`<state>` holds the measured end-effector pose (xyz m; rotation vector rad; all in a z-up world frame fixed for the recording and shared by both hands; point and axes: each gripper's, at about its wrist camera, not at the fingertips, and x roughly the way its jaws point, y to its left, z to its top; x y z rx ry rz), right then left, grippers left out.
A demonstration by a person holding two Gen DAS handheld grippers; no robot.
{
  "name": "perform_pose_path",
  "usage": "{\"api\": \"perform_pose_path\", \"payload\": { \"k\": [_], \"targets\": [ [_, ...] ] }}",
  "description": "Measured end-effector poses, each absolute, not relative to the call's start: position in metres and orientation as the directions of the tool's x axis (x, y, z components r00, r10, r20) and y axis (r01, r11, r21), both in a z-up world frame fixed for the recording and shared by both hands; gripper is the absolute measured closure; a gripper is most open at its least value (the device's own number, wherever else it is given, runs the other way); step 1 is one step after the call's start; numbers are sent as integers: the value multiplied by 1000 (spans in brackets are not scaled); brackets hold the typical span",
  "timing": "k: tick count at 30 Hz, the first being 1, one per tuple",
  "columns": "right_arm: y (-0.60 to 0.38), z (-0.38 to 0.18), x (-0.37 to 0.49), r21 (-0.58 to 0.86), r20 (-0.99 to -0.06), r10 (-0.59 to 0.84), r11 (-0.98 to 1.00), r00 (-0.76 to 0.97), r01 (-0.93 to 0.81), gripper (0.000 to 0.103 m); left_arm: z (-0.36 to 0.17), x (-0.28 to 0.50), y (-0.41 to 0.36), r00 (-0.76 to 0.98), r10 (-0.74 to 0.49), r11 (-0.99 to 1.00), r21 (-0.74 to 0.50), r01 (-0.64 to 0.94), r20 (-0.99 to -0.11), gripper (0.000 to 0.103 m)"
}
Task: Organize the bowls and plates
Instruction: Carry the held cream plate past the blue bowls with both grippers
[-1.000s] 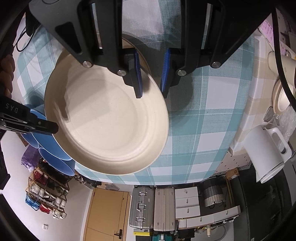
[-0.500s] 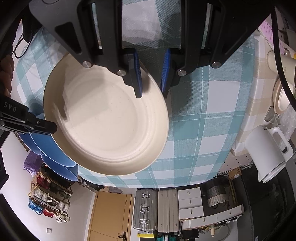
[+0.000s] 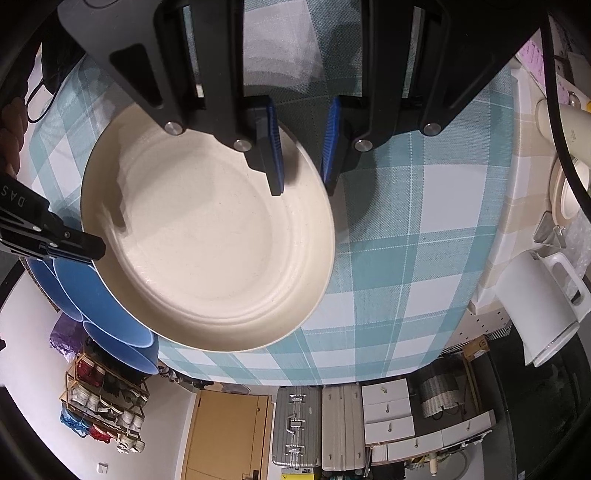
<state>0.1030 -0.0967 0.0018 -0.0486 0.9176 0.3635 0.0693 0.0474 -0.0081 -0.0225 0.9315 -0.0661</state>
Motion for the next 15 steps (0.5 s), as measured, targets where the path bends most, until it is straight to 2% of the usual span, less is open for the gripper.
{"api": "perform_pose_path", "payload": {
  "k": [15],
  "targets": [
    [-94, -9, 93, 88, -790, 260, 944, 555, -318, 88, -22, 79, 43, 572, -38, 998, -2, 65, -819, 86]
  ]
}}
